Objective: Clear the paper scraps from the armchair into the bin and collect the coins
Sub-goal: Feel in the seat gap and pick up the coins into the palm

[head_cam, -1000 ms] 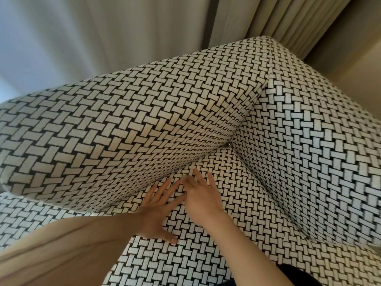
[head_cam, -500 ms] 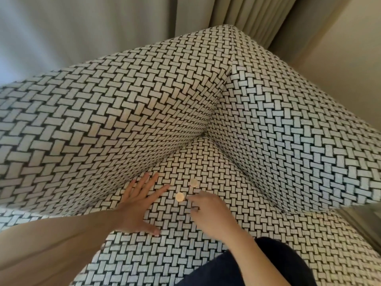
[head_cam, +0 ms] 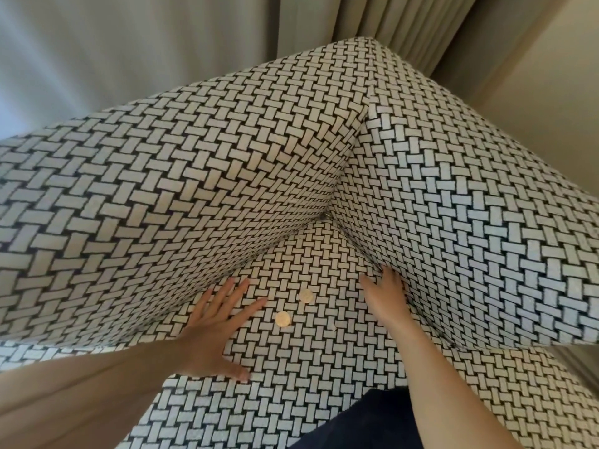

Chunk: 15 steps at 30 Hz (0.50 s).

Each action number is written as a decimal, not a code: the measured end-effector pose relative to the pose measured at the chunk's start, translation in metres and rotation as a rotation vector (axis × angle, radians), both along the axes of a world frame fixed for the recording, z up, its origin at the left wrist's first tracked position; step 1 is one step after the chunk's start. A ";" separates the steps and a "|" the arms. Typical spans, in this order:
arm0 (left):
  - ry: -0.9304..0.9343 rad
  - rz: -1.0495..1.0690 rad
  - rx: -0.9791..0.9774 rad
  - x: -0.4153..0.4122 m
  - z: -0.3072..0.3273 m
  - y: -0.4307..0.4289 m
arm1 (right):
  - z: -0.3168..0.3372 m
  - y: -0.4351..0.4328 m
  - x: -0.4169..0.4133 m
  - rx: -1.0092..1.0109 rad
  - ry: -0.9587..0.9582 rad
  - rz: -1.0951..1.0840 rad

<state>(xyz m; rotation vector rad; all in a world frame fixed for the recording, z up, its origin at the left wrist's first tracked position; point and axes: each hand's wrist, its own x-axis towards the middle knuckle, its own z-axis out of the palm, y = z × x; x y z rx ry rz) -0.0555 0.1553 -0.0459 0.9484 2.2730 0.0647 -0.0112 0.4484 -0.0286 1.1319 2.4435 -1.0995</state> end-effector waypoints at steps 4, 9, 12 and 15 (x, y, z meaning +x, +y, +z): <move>0.000 0.012 0.015 0.000 0.000 0.001 | -0.004 0.003 -0.002 0.207 -0.151 0.062; -0.006 0.001 0.010 0.001 0.001 0.001 | -0.002 0.004 -0.005 0.277 -0.299 0.149; -0.007 -0.002 0.005 0.001 0.002 0.001 | 0.000 0.004 -0.007 0.295 -0.314 0.152; -0.002 -0.002 0.002 0.001 0.002 0.000 | 0.002 0.001 -0.008 0.285 -0.329 0.158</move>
